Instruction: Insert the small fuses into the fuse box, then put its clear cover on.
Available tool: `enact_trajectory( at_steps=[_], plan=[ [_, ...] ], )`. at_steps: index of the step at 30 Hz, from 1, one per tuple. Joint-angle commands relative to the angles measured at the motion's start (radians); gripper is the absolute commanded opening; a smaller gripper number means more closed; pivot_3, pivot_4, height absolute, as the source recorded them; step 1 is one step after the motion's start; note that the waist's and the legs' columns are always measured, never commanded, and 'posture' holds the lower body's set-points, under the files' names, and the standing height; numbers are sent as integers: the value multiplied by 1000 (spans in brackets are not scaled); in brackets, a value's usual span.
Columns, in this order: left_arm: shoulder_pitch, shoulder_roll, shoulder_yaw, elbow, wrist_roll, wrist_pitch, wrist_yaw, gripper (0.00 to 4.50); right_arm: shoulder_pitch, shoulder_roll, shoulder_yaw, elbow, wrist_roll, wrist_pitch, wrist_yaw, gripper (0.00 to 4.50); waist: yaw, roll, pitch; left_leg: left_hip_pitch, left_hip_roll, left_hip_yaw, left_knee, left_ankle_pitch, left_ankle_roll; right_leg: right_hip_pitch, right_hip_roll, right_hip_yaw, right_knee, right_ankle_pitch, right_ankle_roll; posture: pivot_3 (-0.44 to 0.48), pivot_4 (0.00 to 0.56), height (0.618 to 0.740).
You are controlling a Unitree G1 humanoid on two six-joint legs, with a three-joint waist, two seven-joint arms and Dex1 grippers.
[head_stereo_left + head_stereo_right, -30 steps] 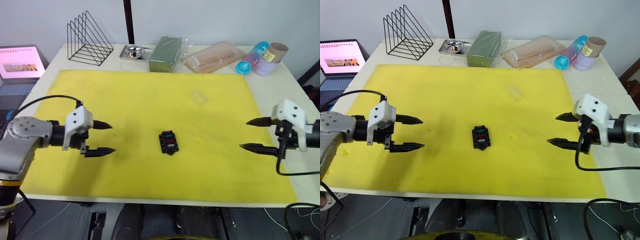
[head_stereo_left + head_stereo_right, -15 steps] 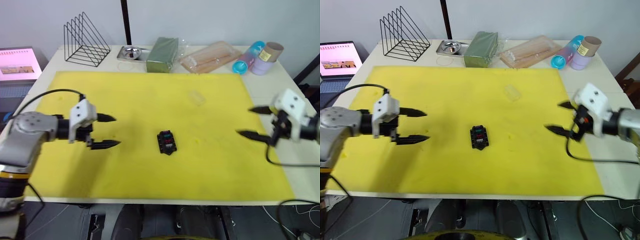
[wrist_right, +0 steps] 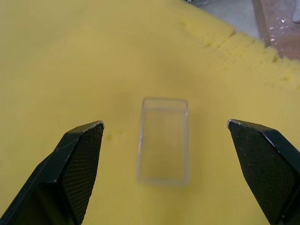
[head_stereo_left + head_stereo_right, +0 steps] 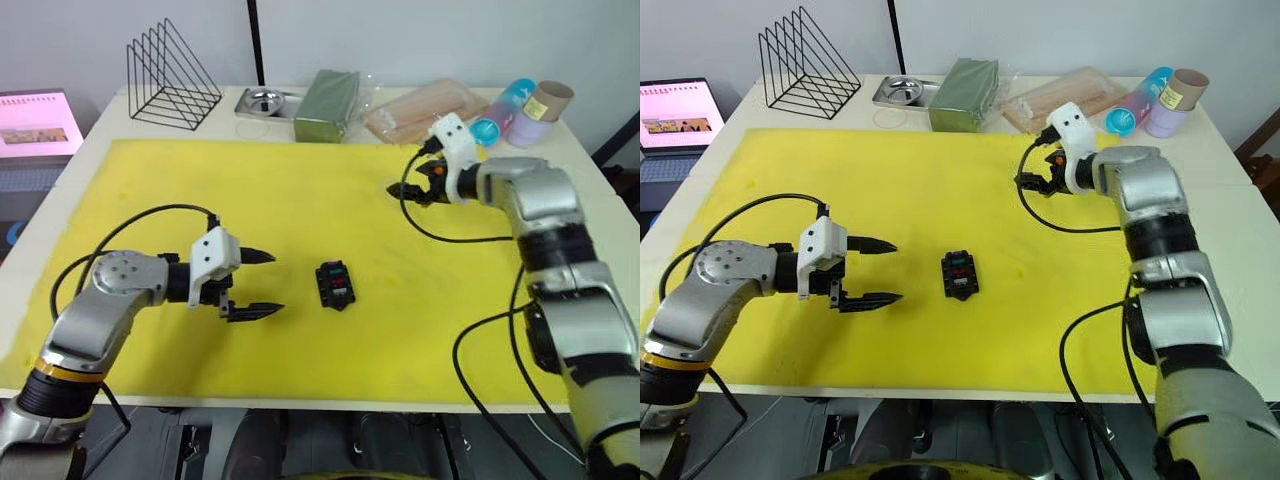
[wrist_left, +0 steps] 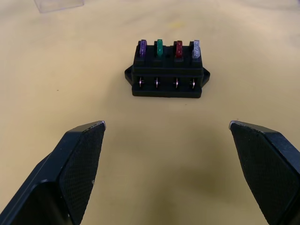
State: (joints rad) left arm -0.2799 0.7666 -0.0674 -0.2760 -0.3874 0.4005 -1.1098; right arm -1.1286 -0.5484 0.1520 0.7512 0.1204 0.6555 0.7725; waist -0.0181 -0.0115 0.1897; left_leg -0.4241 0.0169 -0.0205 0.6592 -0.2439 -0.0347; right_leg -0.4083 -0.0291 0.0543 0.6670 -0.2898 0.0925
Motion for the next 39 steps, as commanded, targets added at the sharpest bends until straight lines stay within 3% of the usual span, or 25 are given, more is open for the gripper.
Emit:
enact_trajectory(
  at_steps=[1,6,13,16,22,24,32,39],
  plan=[
    [4,-11,4,-44,0,-9,23,4500,-81,28,-6,155,-39,-90,16,4482,1,0,0,0,0,0,0,0,0,0,0,0,0,0,0,0,150,740],
    [18,-19,6,-45,13,-18,45,4500,-147,71,2,322,-94,-142,25,4482,-3,0,0,0,0,0,0,0,0,0,0,0,1,0,0,0,150,740],
    [38,-34,-7,-79,10,2,75,4500,-165,95,-1,406,-141,-176,45,4482,-4,0,0,0,0,0,0,0,0,-1,0,0,1,0,0,0,150,740],
    [72,-43,-26,-131,3,33,99,4500,-165,105,-3,425,-158,-200,32,3867,-4,1,0,0,0,0,0,0,0,-1,0,0,1,0,0,0,150,740],
    [111,-77,-71,-214,-3,110,169,4500,-173,110,-24,416,-163,-223,30,1791,-3,1,0,0,0,-1,0,0,0,-1,0,0,1,0,0,0,150,740],
    [110,-90,-84,-228,-6,145,195,4500,-170,108,-23,402,-167,-228,40,1810,-3,1,0,0,0,-1,0,0,0,0,0,0,2,0,0,0,150,740],
    [130,-206,-168,-298,38,314,409,4500,-129,96,-36,123,-146,-76,70,1810,-3,1,0,0,0,-4,-1,0,0,-1,0,0,2,0,0,0,150,740],
    [165,-325,-211,-270,74,324,536,4500,-45,98,-56,-215,-102,128,28,1810,4,2,-1,0,0,-5,0,0,0,0,-1,0,3,0,0,0,150,740]
  ],
)
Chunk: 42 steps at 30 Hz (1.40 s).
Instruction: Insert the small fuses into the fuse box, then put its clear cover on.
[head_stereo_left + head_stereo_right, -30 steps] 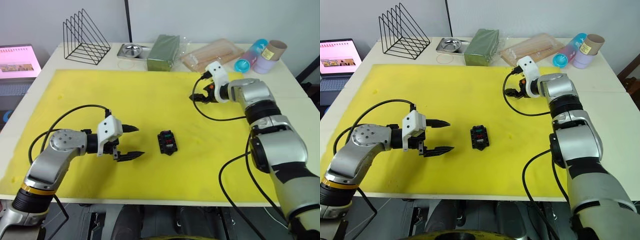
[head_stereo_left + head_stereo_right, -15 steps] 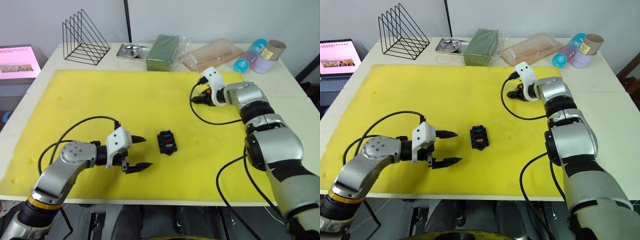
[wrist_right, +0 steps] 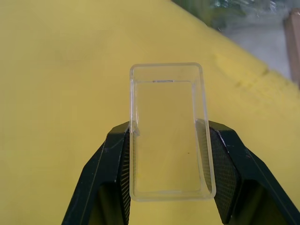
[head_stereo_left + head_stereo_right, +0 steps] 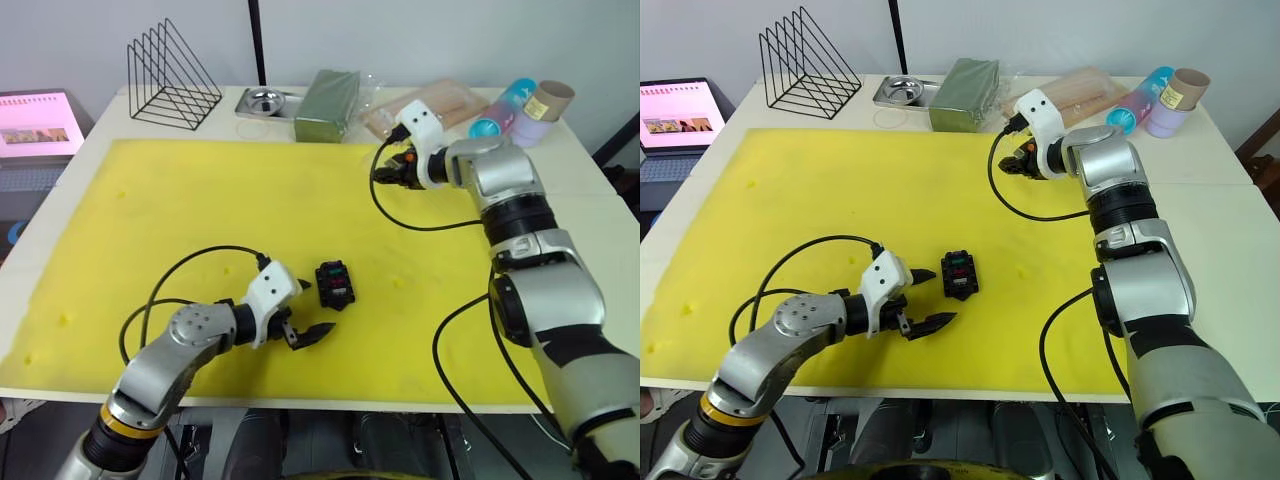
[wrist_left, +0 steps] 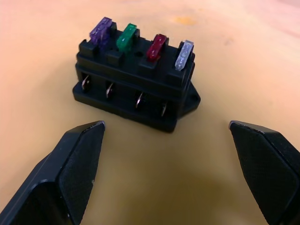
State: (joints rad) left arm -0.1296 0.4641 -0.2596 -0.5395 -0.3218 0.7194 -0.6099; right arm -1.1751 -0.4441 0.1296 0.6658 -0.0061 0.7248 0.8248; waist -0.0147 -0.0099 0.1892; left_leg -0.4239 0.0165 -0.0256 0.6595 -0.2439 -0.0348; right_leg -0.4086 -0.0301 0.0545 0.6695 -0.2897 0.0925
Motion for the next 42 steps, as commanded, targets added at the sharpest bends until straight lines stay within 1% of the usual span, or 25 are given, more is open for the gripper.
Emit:
enact_trajectory(
  at_steps=[1,5,8,12,16,23,28,31,34,35,38,40,42],
  plan=[
    [18,-36,-27,-6,7,8,42,4500,13,-6,-34,-166,28,79,-33,1810,1,0,0,0,0,0,0,0,0,0,0,0,0,0,0,0,150,740],
    [19,-102,-67,8,32,19,102,4500,49,-9,-37,-293,51,160,-59,1810,2,0,0,0,0,-1,1,0,0,1,0,0,0,0,0,0,150,740],
    [13,-127,-95,16,45,27,119,4500,63,-10,-41,-360,66,211,-75,1810,3,0,0,0,0,-1,1,0,0,1,0,-1,0,0,0,0,150,740],
    [-12,-212,-159,78,126,23,221,4500,70,-23,-48,-449,87,281,-99,1810,6,1,-1,0,-1,-1,2,0,0,2,-1,-1,0,0,0,0,150,740],
    [-28,-279,-185,127,183,18,291,4500,73,-27,-46,-495,100,318,-120,1810,7,1,-1,0,-2,-2,4,0,0,4,-2,-2,-1,1,2,0,150,740],
    [-71,-362,-212,229,255,-7,361,4500,82,-33,-45,-533,119,343,-156,1810,8,1,-1,1,-3,-2,4,0,0,6,-2,-2,-2,1,3,0,150,740],
    [-75,-365,-207,259,285,-47,364,4500,95,-38,-46,-555,130,349,-172,1810,7,1,-1,1,-3,-3,4,0,0,6,-2,-2,-2,2,3,0,150,740],
    [-80,-373,-193,272,289,-58,369,3931,108,-43,-57,-576,136,350,-189,1810,7,1,-1,1,-3,-2,4,0,0,6,-2,-2,-2,2,3,0,150,740],
    [-90,-356,-181,282,292,-65,351,2935,118,-43,-64,-593,145,352,-206,1810,6,1,-1,1,-3,-3,4,0,0,6,-2,-2,-2,2,3,0,150,740],
    [-91,-344,-177,281,291,-66,343,2832,122,-44,-67,-599,148,354,-212,1810,5,1,-1,1,-3,-2,4,0,0,6,-2,-2,-2,2,3,0,150,740],
    [-100,-303,-150,277,275,-73,306,2832,131,-49,-72,-621,156,359,-224,1810,3,1,-1,2,-3,-2,4,0,0,6,-2,-2,-2,2,3,0,150,740],
    [-117,-261,-126,270,253,-81,251,2832,140,-62,-74,-651,165,368,-225,1810,0,1,-1,2,-3,-2,4,0,0,6,-1,-2,-2,2,3,0,150,740],
    [-174,-184,-119,298,201,-169,88,2832,164,-108,-72,-737,195,393,-185,1810,-1,1,-1,2,-2,-2,3,0,0,6,-1,-2,-2,2,3,0,150,740]
  ],
)
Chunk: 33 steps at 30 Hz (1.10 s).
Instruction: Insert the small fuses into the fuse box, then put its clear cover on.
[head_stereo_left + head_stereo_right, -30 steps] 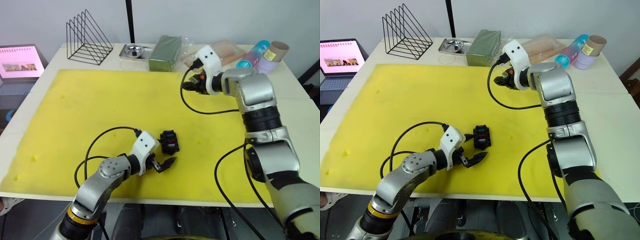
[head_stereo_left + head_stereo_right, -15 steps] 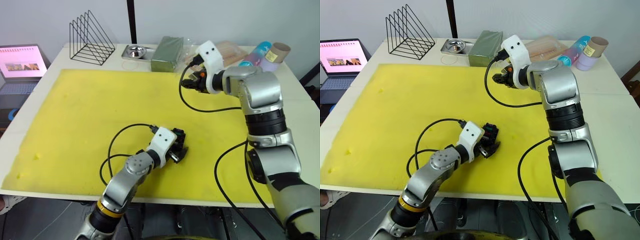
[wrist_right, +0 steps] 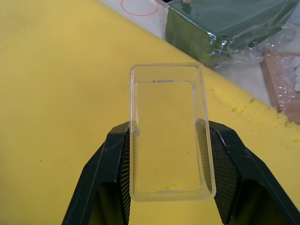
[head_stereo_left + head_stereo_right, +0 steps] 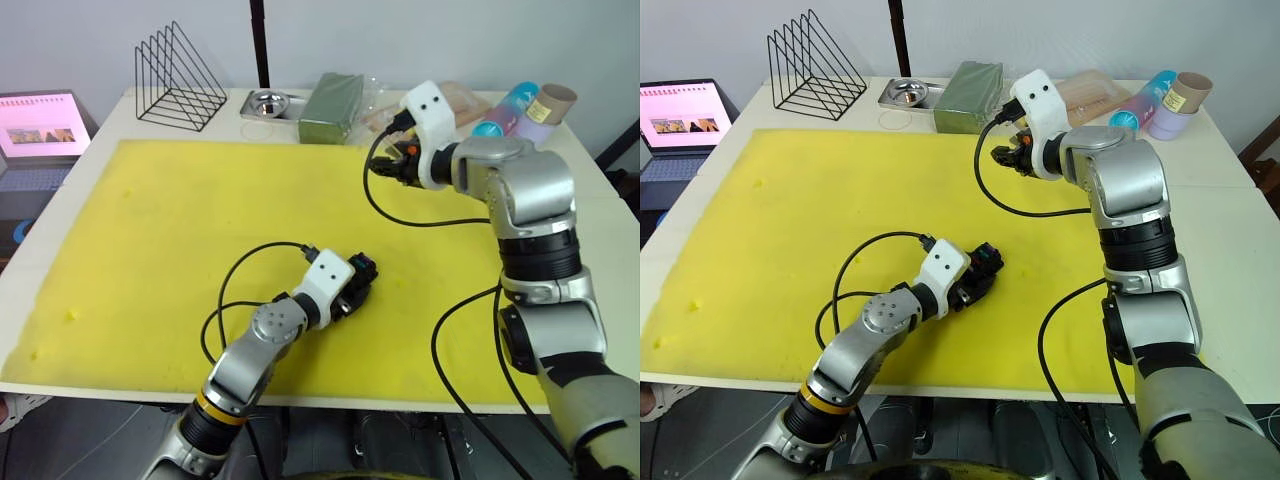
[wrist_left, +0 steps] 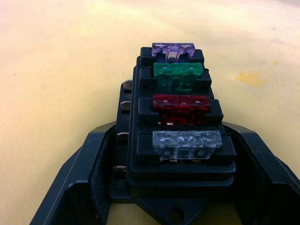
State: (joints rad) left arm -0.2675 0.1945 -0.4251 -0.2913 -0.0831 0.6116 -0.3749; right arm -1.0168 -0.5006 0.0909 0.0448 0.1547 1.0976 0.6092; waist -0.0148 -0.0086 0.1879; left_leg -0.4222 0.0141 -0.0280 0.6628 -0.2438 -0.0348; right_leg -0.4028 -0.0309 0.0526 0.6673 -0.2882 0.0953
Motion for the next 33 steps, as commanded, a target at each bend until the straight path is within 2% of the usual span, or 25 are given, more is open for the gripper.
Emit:
enact_trajectory(
  at_steps=[1,6,11,14,21,33],
  plan=[
    [-64,119,49,73,-63,-109,-227,2832,16,-73,-30,-148,48,29,49,1810,-1,0,0,0,0,0,0,0,0,-1,1,0,0,0,0,0,150,740],
    [-197,239,33,263,-112,-380,-574,2832,82,-190,-2,-312,141,71,161,1810,-1,1,0,-1,1,1,-2,0,0,-2,1,0,-1,0,0,0,150,740],
    [-289,258,37,451,-120,-550,-775,2832,117,-281,17,-428,248,119,268,1810,0,1,1,-3,1,1,-2,0,0,-3,1,0,-2,0,0,0,150,740],
    [-354,255,33,595,-103,-658,-884,2832,114,-264,-14,-470,365,243,303,1810,0,1,1,-3,1,1,-1,0,0,-3,1,0,-2,0,0,0,150,740],
    [-414,219,50,742,-75,-741,-923,2832,152,-259,56,-564,445,323,276,1810,0,1,1,-3,1,0,-1,0,0,-3,2,0,-2,0,0,0,150,740],
    [-406,209,73,748,-71,-744,-936,2832,189,-131,154,-559,468,376,143,1810,1,1,1,-3,1,0,0,0,0,-3,2,0,-1,0,0,0,150,740]
  ],
)
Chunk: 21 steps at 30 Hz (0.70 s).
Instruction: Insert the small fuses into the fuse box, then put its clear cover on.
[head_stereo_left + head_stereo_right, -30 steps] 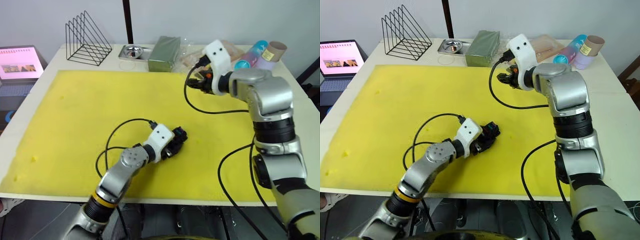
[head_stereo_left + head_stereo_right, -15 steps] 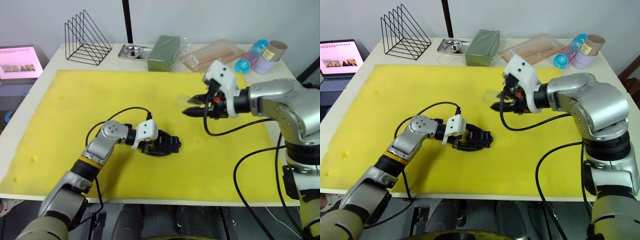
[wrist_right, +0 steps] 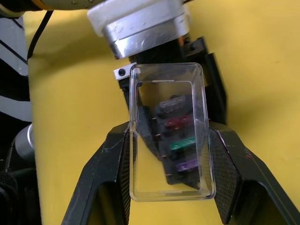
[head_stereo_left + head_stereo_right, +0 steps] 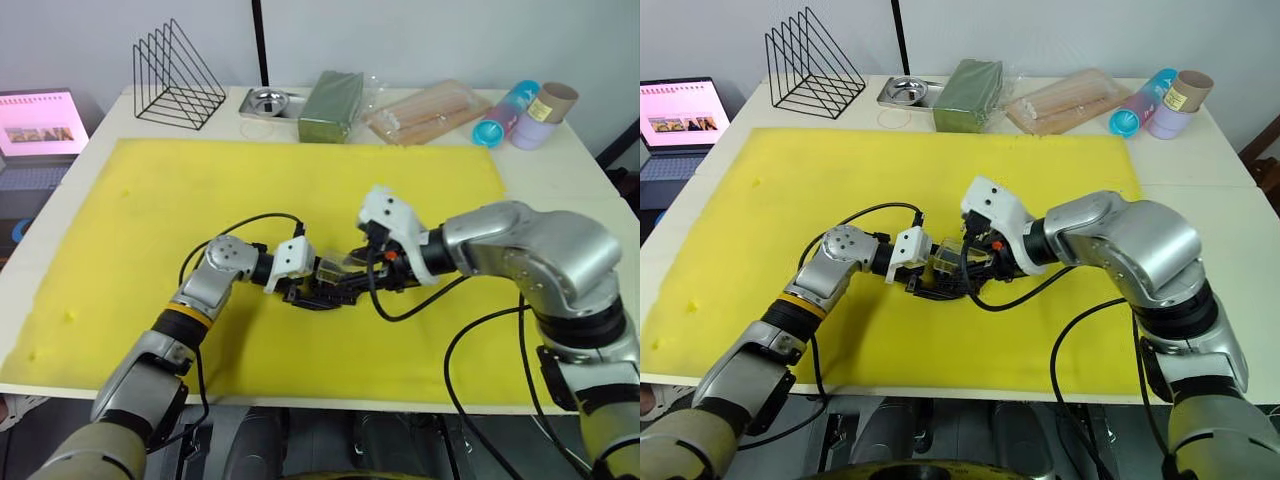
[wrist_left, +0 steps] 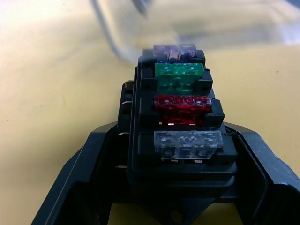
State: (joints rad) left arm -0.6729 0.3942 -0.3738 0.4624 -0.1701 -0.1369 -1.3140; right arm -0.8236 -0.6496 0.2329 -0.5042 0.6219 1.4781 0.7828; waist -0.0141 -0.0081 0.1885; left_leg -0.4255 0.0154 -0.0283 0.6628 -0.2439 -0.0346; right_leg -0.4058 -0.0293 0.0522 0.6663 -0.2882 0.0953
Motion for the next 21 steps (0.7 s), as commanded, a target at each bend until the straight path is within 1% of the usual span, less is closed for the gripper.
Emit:
enact_trajectory(
  at_steps=[1,5,11,16,21],
  plan=[
    [-1,9,24,-7,15,9,4,2832,-2,20,25,-7,-3,-10,-39,1810,0,0,0,0,0,0,0,0,0,0,0,0,0,0,0,0,150,740],
    [0,7,29,-13,16,17,4,2832,6,16,73,-2,-16,-49,-54,1810,-1,0,0,0,0,0,0,0,0,0,0,0,0,0,0,0,150,740],
    [7,6,29,-23,15,27,3,2832,16,-28,171,19,-78,-146,-59,1810,-2,0,0,0,0,0,0,0,0,0,1,0,0,0,0,0,150,740],
    [9,4,30,-27,16,31,2,2832,20,-51,198,18,-102,-194,-55,1810,-2,0,0,0,0,-1,0,0,0,0,1,0,0,0,0,0,150,740],
    [11,5,31,-33,14,37,1,2832,3,-74,198,11,-113,-216,-44,1810,-2,0,0,0,0,-1,0,0,0,0,1,0,0,0,0,0,150,740]
  ],
)
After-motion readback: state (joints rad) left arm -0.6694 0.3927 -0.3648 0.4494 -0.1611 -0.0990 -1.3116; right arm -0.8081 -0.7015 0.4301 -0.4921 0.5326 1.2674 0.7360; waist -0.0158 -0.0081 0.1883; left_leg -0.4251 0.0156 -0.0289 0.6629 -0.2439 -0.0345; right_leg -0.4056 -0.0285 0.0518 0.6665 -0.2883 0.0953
